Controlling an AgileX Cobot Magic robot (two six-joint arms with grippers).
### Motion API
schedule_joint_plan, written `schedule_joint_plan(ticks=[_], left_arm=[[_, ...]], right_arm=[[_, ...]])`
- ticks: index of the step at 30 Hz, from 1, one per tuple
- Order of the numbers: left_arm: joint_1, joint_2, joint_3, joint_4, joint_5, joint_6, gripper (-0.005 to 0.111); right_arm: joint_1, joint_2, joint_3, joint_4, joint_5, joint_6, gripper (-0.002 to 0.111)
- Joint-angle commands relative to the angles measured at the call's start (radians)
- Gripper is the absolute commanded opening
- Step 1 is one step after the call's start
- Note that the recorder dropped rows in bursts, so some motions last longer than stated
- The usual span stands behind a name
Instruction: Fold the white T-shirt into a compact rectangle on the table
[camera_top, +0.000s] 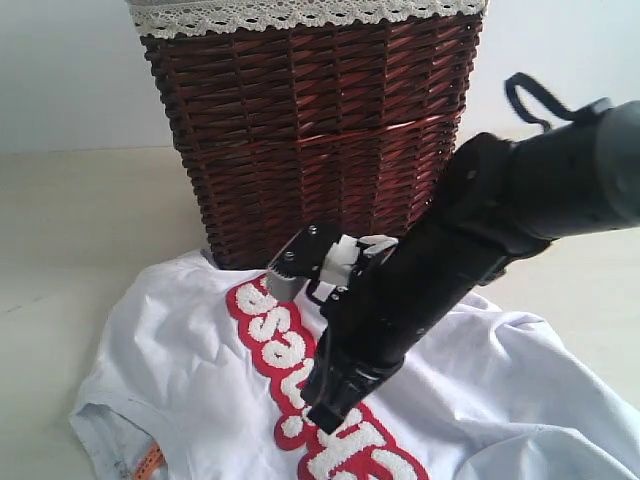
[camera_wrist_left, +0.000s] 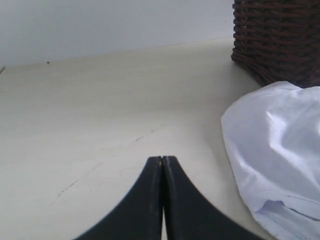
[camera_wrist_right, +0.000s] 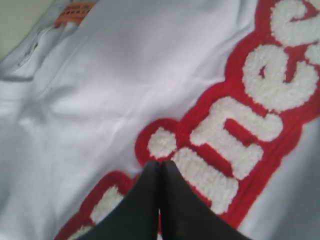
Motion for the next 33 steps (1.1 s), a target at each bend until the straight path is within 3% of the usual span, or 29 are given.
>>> schedule_joint_plan(ticks=[1,6,15,21,28,31,33], left_arm=[[-0.003,-0.005,-0.002,-0.006,-0.010,0.002,0.000],[-0.003,-0.005,-0.002,-0.006,-0.010,0.002,0.000],[-0.003,-0.005,-0.002,-0.006,-0.010,0.002,0.000],[-0.003,-0.005,-0.002,-0.006,-0.010,0.002,0.000],[-0.003,-0.005,-0.002,-0.006,-0.010,0.002,0.000],[-0.003,-0.005,-0.002,-0.006,-0.010,0.002,0.000],[-0.003,-0.005,-0.002,-0.006,-0.010,0.002,0.000]], right_arm=[[0.077,0.117,-0.083,-0.110,-0.030,0.188,0.000],[0.167,0.217,-0.183,-0.156,-0.007,0.339,0.000],[0.311,0.350,-0.440,-0.154,0.098,0.337,0.000],[0.334,0.321,-0.579,-0.166,0.159,0.337,0.000],[0.246,0.122,-0.494,-0.492,0.359,0.337,0.000],[0.128,0.028,-0.363,-0.568,0.275,0.326,0.004],[0.040,-0.038,-0.266,-0.567,0.169,0.303,0.015]])
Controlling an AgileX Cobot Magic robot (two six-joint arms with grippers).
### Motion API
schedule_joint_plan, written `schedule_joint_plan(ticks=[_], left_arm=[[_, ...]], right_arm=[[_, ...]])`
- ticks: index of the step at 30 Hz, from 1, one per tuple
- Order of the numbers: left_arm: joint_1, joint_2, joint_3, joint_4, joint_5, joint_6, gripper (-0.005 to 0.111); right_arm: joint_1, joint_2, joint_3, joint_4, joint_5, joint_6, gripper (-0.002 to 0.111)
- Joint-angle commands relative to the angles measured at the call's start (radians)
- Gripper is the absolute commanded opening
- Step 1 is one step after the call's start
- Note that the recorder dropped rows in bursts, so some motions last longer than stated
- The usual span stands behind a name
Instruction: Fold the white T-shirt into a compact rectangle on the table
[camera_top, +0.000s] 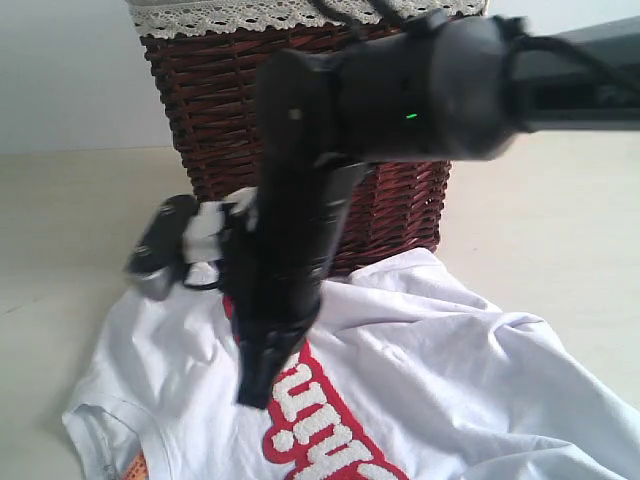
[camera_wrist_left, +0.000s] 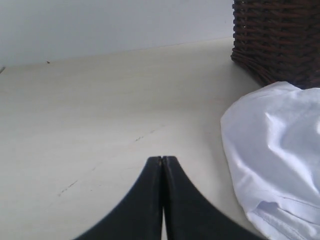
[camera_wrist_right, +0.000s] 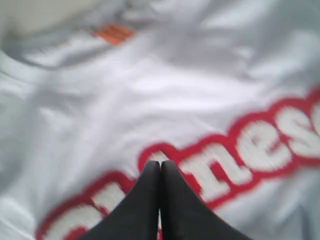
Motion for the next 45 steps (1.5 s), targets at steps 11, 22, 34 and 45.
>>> schedule_joint_plan(ticks=[11,22,34,45], left_arm=[[-0.003,-0.005,-0.002,-0.006,-0.010,0.002,0.000],[-0.003,-0.005,-0.002,-0.006,-0.010,0.002,0.000],[-0.003,-0.005,-0.002,-0.006,-0.010,0.002,0.000],[-0.003,-0.005,-0.002,-0.006,-0.010,0.002,0.000]], right_arm=[[-0.628,-0.266,0.482,0.285,-0.606,-0.233,0.048],[-0.757,0.024,0.375,0.537,-0.420,-0.496,0.042],[-0.757,0.108,0.343,0.533,-0.308,-0.553,0.000],[-0.750,-0.156,0.343,0.518,-0.085,-0.545,0.000]])
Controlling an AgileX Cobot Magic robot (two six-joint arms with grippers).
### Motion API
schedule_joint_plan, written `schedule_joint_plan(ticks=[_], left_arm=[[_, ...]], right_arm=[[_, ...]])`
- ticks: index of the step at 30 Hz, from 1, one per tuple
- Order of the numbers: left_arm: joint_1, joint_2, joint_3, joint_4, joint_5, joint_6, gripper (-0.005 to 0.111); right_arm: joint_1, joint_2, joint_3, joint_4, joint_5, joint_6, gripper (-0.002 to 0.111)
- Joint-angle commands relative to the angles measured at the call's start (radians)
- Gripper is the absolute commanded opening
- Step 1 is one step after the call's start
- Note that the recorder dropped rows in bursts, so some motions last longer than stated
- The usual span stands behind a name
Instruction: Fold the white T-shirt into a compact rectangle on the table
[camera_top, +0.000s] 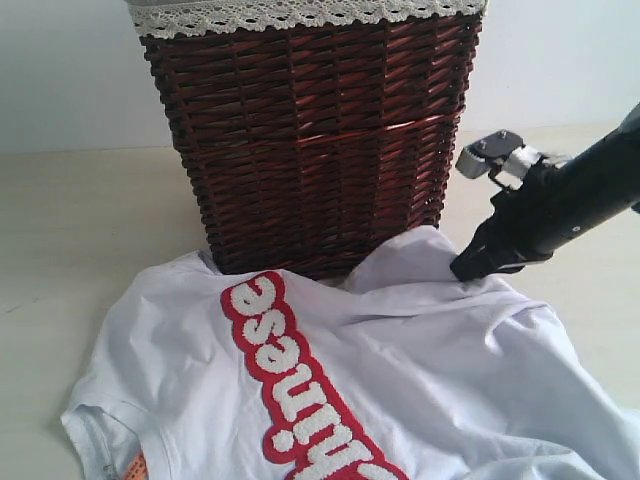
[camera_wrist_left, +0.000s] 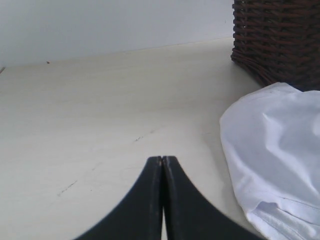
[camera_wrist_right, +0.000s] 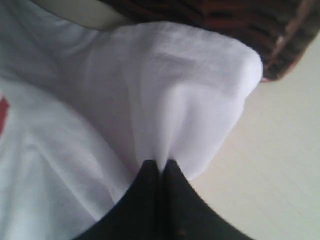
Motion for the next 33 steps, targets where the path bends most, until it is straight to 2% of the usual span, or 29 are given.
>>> schedule_joint_plan(ticks=[1,7,14,16,20,23,27,33], left_arm=[[-0.003,-0.005,-0.002,-0.006,-0.010,0.002,0.000],[-0.003,-0.005,-0.002,-0.006,-0.010,0.002,0.000],[-0.003,-0.005,-0.002,-0.006,-0.010,0.002,0.000],[-0.003,-0.005,-0.002,-0.006,-0.010,0.002,0.000],[-0.003,-0.005,-0.002,-0.006,-0.010,0.002,0.000],[-0.003,-0.005,-0.002,-0.006,-0.010,0.002,0.000],[-0.003,-0.005,-0.002,-0.006,-0.010,0.002,0.000],[-0.003,-0.005,-0.002,-0.006,-0.010,0.002,0.000]], right_arm=[[0.008,-0.118,-0.002,-0.022,0.191,0.002,0.000],[0.108,-0.146,0.001,-0.102,0.330,0.149,0.000],[0.296,-0.094,0.092,-0.102,0.299,0.161,0.002],[0.340,-0.072,0.118,-0.109,0.270,0.161,0.009],[0.415,-0.031,0.159,-0.112,0.248,0.159,0.037],[0.446,-0.029,0.171,-0.106,0.231,0.155,0.050],[0.450,-0.116,0.153,-0.117,0.205,0.156,0.053],[0.450,-0.336,0.069,-0.321,0.125,0.207,0.053]])
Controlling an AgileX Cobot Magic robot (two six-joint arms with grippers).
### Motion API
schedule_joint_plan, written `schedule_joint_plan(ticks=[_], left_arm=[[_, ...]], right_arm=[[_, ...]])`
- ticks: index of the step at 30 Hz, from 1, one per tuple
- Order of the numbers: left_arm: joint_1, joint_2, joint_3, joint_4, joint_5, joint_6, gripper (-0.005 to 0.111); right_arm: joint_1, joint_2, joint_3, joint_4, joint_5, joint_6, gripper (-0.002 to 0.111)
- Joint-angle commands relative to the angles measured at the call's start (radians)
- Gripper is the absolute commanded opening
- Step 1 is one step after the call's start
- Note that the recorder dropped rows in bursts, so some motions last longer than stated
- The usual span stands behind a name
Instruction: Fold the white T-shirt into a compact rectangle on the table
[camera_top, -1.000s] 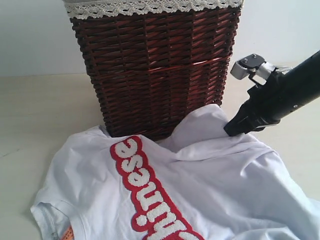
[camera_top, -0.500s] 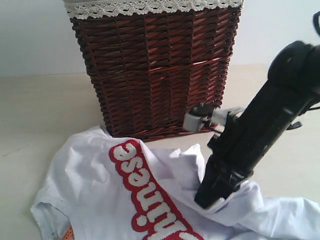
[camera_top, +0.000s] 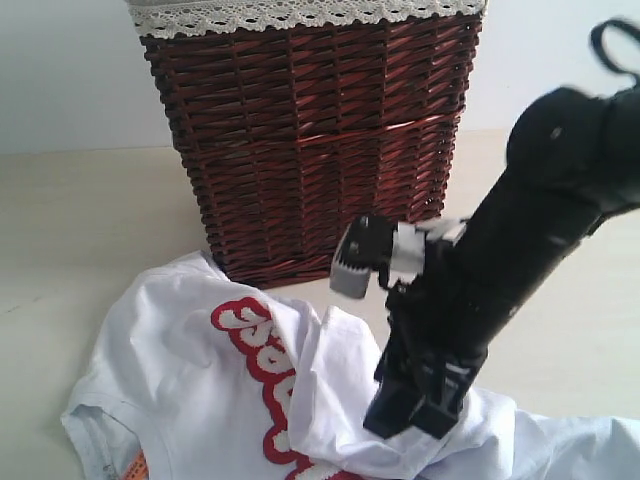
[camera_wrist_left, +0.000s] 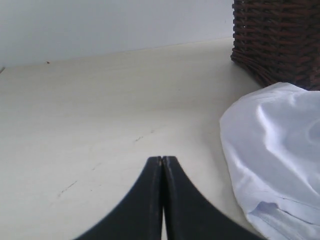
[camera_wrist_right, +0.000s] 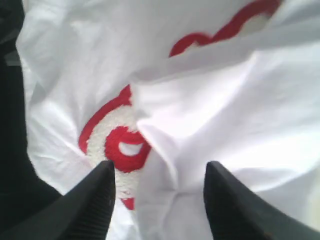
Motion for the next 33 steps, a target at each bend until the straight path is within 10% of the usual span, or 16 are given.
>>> schedule_joint_plan(ticks=[1,7,15,18,23,33], left_arm=[[-0.003,-0.005,-0.002,-0.006,-0.010,0.002,0.000],[-0.003,-0.005,-0.002,-0.006,-0.010,0.002,0.000],[-0.003,-0.005,-0.002,-0.006,-0.010,0.002,0.000],[-0.003,-0.005,-0.002,-0.006,-0.010,0.002,0.000],[-0.003,-0.005,-0.002,-0.006,-0.010,0.002,0.000],[-0.003,-0.005,-0.002,-0.006,-0.010,0.002,0.000]], right_arm=[[-0.002,-0.157,-0.055,-0.177,-0.090,0.056,0.053],[-0.081,-0.115,-0.060,-0.100,-0.219,-0.034,0.053],[-0.124,0.212,-0.060,0.410,-0.210,-0.898,0.053],[-0.124,0.267,-0.060,0.420,-0.215,-0.911,0.051],[-0.124,0.270,-0.060,0.493,-0.215,-0.885,0.003],[-0.124,0.161,-0.060,0.524,-0.304,-0.839,0.000]])
